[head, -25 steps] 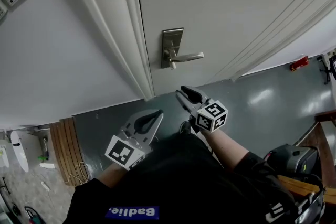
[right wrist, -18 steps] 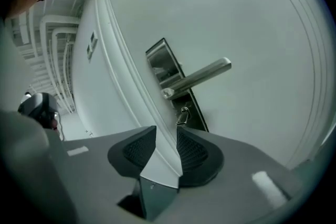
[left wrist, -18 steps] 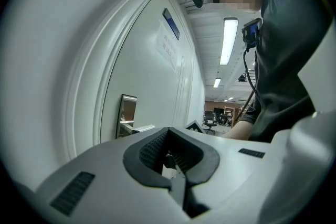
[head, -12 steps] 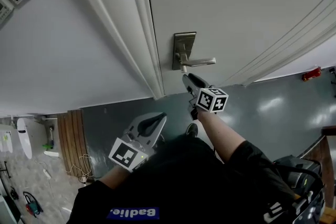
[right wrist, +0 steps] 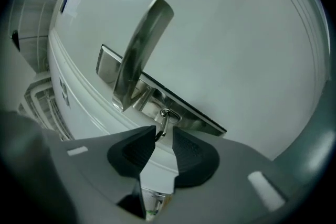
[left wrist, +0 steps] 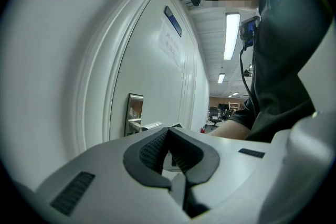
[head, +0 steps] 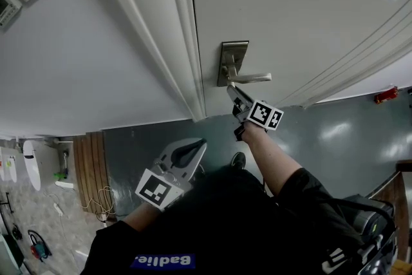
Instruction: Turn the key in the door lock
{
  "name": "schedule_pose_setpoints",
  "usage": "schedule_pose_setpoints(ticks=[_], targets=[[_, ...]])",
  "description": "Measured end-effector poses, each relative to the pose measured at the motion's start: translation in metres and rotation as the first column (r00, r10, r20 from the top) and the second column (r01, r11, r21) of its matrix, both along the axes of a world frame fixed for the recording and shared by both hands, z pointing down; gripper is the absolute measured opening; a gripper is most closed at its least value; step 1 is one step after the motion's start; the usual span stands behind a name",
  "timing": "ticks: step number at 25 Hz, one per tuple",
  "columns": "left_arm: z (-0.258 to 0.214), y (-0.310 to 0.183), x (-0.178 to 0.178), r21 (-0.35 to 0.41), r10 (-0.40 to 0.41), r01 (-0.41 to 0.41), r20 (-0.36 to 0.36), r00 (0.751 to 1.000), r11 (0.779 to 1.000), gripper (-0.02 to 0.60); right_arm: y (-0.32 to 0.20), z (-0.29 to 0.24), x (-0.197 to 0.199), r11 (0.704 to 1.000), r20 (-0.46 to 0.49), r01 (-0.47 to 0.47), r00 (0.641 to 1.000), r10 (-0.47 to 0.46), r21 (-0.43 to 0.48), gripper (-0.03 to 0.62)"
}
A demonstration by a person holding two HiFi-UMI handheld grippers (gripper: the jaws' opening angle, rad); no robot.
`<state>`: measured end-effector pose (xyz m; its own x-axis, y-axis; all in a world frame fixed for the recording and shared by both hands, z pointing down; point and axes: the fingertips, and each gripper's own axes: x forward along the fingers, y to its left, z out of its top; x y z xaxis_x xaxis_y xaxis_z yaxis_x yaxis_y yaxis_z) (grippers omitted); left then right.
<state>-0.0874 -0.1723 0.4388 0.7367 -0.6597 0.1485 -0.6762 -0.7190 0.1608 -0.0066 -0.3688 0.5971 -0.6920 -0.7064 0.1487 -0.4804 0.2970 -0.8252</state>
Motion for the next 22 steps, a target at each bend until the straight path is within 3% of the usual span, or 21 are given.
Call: schedule_pose_setpoints(ticks=[2,4,7,10,13,16,22], targets=[[0.001,-0.001,-0.001,-0.006,0.002,-0.002,0.003,1.0,1.0,-0.006,-0.002,-0.002,-0.003,1.0,0.036,0.0,0.999,0.0,-0.002,0.073],[0.001,-0.001,-0.003,-0.008,0.001,-0.001,0.004,1.0,1.0,-0.006,-0.002,-0.004,-0.005,1.0,0.0,-0.005,1.0,0.005,0.02,0.058],[0.002,-0.002,-0.005,-0.009,0.003,-0.003,0.009,1.0,1.0,-0.006,-0.002,-0.003,-0.005,0.998,-0.14,-0.004,0.99,0.014,0.07,0.048],[0.003,-0.002,-0.007,-0.01,0.01,-0.01,0.012,1.0,1.0,-0.006,-0.001,-0.001,-0.007,0.992,-0.34,0.028,0.94,0.016,0.124,0.044],[0.003,-0.002,-0.009,-0.01,0.017,-0.017,0.012,1.0,1.0,-0.006,0.0,-0.001,-0.009,0.982,-0.547,0.08,0.836,0.029,0.174,0.044],[0.002,-0.001,-0.012,-0.005,0.025,-0.025,0.015,1.0,1.0,-0.006,0.0,-0.001,-0.011,0.967,-0.708,0.145,0.705,0.048,0.211,0.049],[0.002,0.003,-0.014,-0.001,0.036,-0.036,0.02,0.999,0.999,-0.006,0.002,-0.001,-0.015,0.93,-0.9,0.275,0.42,0.112,0.244,0.054]])
